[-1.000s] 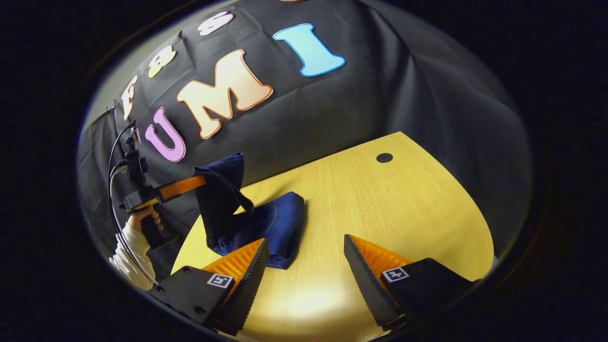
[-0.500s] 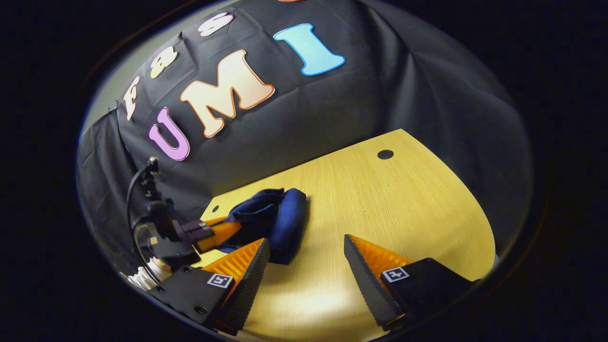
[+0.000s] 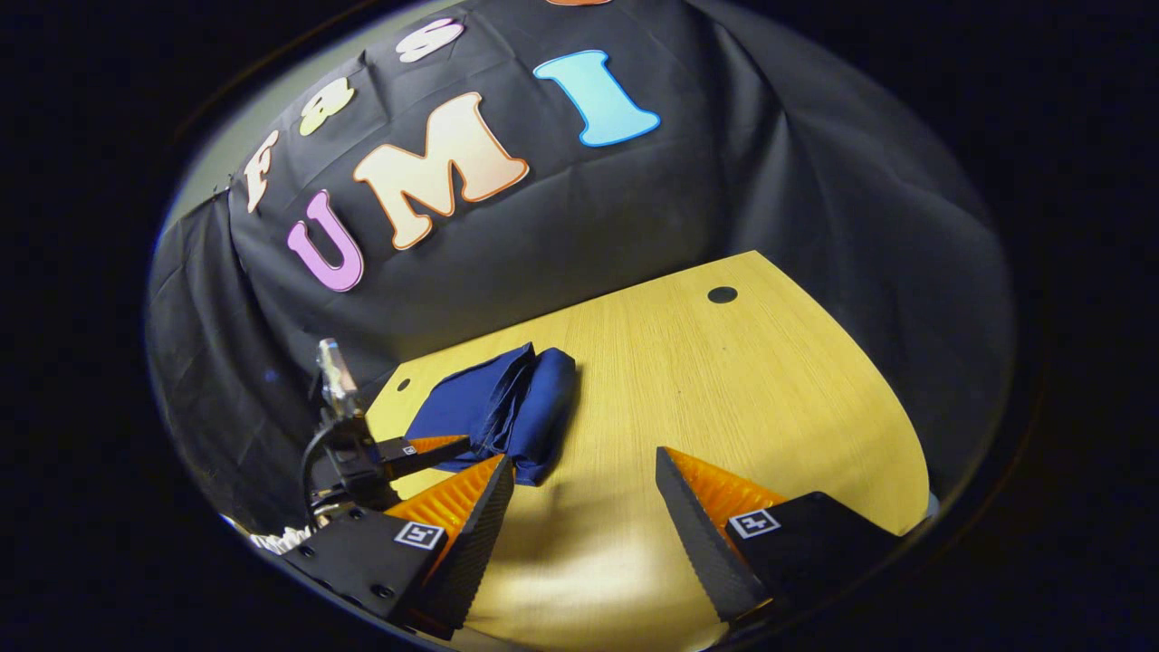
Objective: Grasp the waist and the cuffs of the jeans and fold them to make the two legs overlap; first hold the waist and fold one-third of the jeans toward the cuffs, then hold the cuffs and fold the remaining one-third in the same direction to finish folding.
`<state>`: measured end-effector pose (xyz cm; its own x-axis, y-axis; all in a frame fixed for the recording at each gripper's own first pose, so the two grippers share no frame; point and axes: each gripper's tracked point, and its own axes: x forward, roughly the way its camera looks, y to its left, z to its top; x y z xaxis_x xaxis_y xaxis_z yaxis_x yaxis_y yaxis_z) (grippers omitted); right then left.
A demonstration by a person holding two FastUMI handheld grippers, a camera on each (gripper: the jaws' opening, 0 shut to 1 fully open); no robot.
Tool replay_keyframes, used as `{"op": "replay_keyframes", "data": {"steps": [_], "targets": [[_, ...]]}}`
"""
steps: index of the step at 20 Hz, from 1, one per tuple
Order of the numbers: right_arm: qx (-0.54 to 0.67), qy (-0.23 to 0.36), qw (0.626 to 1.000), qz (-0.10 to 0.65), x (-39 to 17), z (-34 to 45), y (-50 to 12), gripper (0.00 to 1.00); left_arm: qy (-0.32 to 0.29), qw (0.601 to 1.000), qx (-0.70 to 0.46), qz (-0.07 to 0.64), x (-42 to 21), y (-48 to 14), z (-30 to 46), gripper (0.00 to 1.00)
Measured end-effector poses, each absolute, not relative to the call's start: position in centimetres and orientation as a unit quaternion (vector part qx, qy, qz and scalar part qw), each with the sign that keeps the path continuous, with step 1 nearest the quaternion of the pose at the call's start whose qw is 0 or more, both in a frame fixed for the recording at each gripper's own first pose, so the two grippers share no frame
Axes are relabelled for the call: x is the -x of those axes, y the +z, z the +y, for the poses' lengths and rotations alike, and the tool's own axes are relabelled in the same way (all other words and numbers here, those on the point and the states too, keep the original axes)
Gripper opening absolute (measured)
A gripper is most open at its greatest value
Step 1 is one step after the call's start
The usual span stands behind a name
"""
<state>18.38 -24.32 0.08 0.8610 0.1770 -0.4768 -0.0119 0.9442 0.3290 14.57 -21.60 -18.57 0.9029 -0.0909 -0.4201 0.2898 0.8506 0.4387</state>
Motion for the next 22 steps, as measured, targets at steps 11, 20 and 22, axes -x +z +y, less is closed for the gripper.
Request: {"op": "replay_keyframes", "data": {"steps": [11, 20, 22], "targets": [[-0.137, 0.068, 0.962, 0.226, -16.7, -16.4, 3.1, 0.98, 0.004, 0.985, -0.095, 0.143, -4.2, -8.1, -11.1, 0.95], [-0.115, 0.063, 0.974, 0.186, -15.1, -11.6, 5.3, 0.98, 0.021, 0.989, -0.103, 0.102, -0.9, -4.4, -6.4, 0.95], [-0.11, 0.059, 0.976, 0.179, -14.7, -11.1, 5.9, 0.98, 0.006, 0.99, -0.102, 0.099, -1.2, -4.1, -6.5, 0.95]]}}
